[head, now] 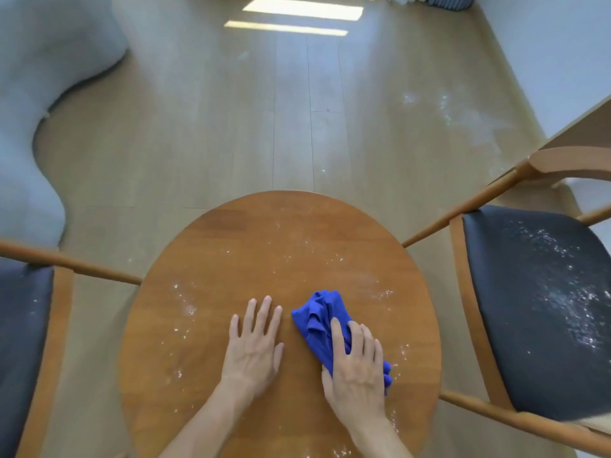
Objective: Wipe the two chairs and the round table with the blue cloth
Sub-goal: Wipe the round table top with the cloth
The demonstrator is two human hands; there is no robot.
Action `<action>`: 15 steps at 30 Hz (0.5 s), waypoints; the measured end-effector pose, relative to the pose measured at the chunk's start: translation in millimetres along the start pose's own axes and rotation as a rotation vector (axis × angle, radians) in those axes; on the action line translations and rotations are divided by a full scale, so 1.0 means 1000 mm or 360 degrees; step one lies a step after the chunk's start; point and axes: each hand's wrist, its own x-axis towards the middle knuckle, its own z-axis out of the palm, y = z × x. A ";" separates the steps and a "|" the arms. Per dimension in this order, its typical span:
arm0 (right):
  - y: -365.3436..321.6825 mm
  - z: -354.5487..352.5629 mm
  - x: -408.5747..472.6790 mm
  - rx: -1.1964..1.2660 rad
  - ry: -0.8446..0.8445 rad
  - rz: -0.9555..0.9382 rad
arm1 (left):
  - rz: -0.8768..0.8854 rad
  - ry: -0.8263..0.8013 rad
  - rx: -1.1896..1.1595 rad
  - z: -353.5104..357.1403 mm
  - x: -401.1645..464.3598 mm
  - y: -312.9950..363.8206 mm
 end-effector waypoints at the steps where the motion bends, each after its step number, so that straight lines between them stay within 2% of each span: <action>1: 0.003 0.005 -0.001 0.0025 -0.0003 -0.0020 | 0.0003 0.0010 -0.0002 0.000 -0.001 0.000; 10: 0.018 0.040 0.001 0.0081 0.0077 -0.0426 | 0.0012 -0.0005 -0.0075 0.007 -0.001 -0.008; 13: 0.015 0.054 0.005 0.0128 0.0231 -0.0509 | 0.0018 0.0059 -0.0101 0.014 -0.002 -0.008; 15: 0.026 0.055 0.022 0.0144 0.0326 -0.0734 | 0.0035 0.0112 -0.0108 0.018 -0.001 -0.009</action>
